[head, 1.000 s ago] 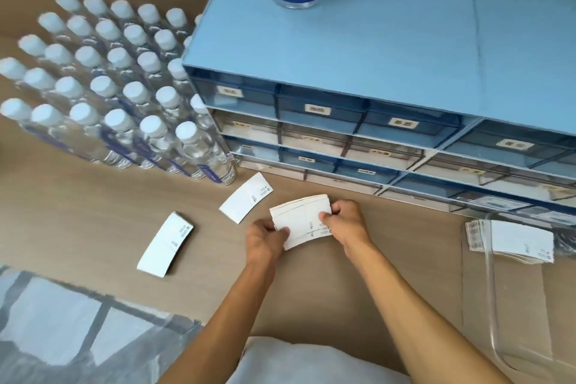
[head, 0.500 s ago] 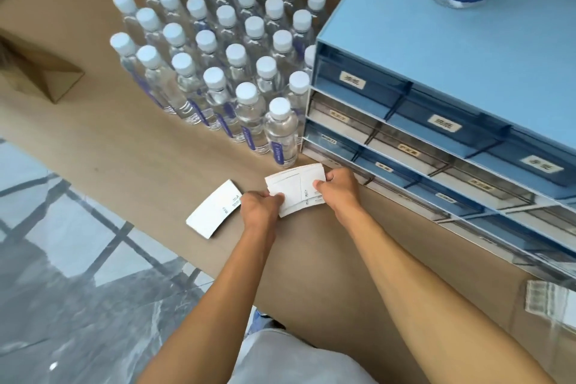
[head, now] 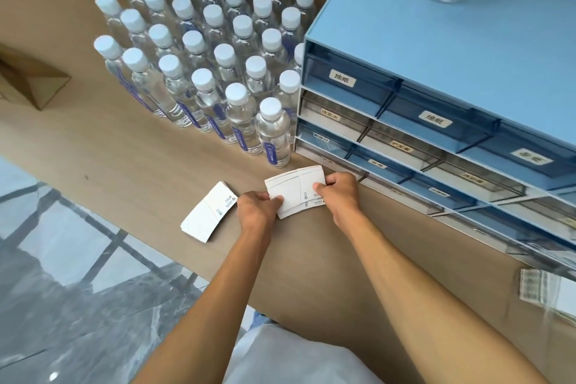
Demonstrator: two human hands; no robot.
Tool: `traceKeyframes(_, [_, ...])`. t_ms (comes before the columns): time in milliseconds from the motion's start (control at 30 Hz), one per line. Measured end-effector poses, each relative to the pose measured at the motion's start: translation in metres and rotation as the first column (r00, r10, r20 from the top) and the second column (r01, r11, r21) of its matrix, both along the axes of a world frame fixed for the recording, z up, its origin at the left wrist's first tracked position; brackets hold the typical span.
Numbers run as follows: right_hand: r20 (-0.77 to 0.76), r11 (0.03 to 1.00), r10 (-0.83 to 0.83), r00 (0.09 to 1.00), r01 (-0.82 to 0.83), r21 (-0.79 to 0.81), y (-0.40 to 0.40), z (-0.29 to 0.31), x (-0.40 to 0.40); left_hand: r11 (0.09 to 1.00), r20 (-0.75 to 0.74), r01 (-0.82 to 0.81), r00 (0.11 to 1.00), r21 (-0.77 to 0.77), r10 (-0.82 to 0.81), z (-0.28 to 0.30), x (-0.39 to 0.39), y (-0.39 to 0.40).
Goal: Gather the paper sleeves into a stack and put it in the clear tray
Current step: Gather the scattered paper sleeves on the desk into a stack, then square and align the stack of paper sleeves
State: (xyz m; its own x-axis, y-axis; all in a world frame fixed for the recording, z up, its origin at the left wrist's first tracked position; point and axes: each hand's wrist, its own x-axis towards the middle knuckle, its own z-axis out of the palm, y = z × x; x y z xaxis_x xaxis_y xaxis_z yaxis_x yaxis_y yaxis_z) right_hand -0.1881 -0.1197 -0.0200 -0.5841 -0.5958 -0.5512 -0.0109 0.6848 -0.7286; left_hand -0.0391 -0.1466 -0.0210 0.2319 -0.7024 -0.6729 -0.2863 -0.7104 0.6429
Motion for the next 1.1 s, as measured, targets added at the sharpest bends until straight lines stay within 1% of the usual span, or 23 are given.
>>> traceKeyframes(67, [0.016,0.999,-0.049,0.999,0.05,-0.006,0.014,0.004,-0.005,0.999,-0.035,0.042,0.998,0.007,-0.042,0.001,-0.003,0.008])
traceKeyframes(167, [0.092,0.989,-0.147,0.985,0.149,-0.016,0.046,0.011,-0.016,0.991,-0.102,0.135,0.985,-0.017,-0.136,0.008,-0.01,0.024])
traceKeyframes(300, [0.196,0.952,-0.28,0.94,0.297,-0.066,0.095,0.019,-0.03,0.959,-0.174,0.276,0.943,-0.069,-0.284,0.017,-0.022,0.05])
traceKeyframes(367, [0.207,0.939,-0.311,0.928,0.333,-0.086,0.12,0.024,-0.035,0.942,-0.201,0.32,0.921,-0.105,-0.335,0.02,-0.029,0.063])
traceKeyframes(433, [0.216,0.934,-0.318,0.923,0.345,-0.098,0.142,0.028,-0.039,0.921,-0.252,0.361,0.887,-0.145,-0.387,0.024,-0.035,0.073])
traceKeyframes(533, [0.181,0.931,-0.31,0.933,0.337,-0.14,0.174,0.032,-0.047,0.853,-0.306,0.489,0.796,-0.182,-0.522,0.029,-0.046,0.086])
traceKeyframes(633, [0.088,0.942,-0.271,0.958,0.283,-0.181,0.202,0.035,-0.054,0.769,-0.293,0.593,0.711,-0.239,-0.639,0.033,-0.057,0.101])
traceKeyframes(733, [-0.04,0.966,-0.215,0.976,0.206,-0.157,0.227,0.033,-0.058,0.714,-0.26,0.631,0.666,-0.305,-0.7,0.032,-0.068,0.115])
traceKeyframes(833, [-0.101,0.965,-0.239,0.966,0.225,-0.134,0.252,0.026,-0.054,0.637,-0.225,0.693,0.597,-0.339,-0.77,0.028,-0.072,0.13])
traceKeyframes(933, [-0.098,0.952,-0.279,0.955,0.262,-0.155,0.273,0.018,-0.042,0.599,-0.203,0.733,0.565,-0.322,-0.8,0.019,-0.068,0.145])
traceKeyframes(1100, [0.005,0.932,-0.316,0.949,0.311,-0.185,0.288,0.008,-0.031,0.583,-0.199,0.759,0.548,-0.29,-0.813,0.005,-0.065,0.158])
